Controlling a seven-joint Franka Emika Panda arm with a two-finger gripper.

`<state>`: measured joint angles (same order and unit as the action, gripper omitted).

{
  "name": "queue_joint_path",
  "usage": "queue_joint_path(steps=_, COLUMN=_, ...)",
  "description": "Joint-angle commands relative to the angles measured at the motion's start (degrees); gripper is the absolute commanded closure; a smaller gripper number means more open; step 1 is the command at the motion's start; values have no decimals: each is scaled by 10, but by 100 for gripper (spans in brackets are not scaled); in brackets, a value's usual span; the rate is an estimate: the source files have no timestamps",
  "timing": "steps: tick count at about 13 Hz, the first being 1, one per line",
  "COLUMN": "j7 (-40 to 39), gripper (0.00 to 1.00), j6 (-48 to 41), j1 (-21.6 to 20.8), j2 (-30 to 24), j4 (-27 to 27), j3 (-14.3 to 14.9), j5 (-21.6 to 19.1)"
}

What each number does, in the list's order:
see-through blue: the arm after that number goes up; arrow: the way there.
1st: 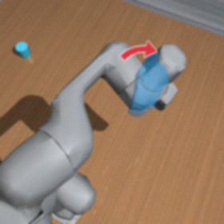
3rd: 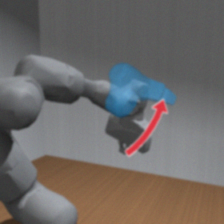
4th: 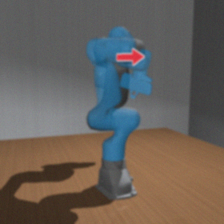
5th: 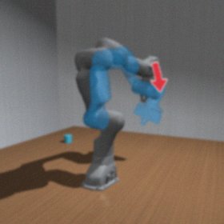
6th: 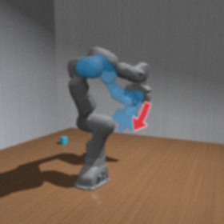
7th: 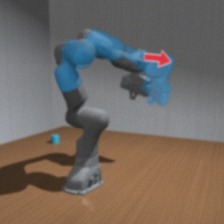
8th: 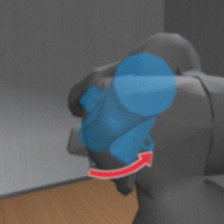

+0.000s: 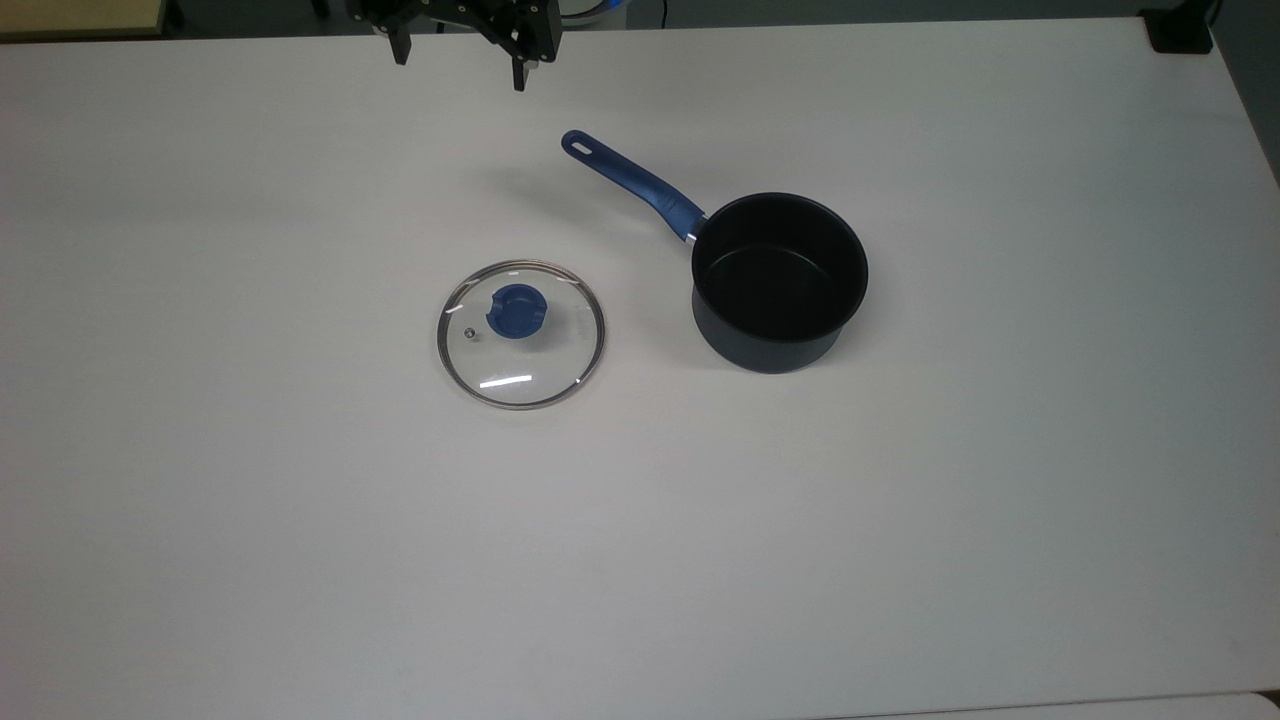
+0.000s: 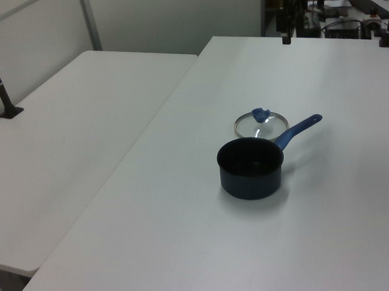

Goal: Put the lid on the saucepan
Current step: 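Move the gripper down over the blue knob of the glass lid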

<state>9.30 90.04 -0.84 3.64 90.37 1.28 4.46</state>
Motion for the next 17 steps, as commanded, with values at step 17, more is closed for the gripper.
queue_joint_path(steps=17, j7=-18, gripper=0, j6=74, j1=-41, j2=60, j4=-10, j3=23, j5=-60)
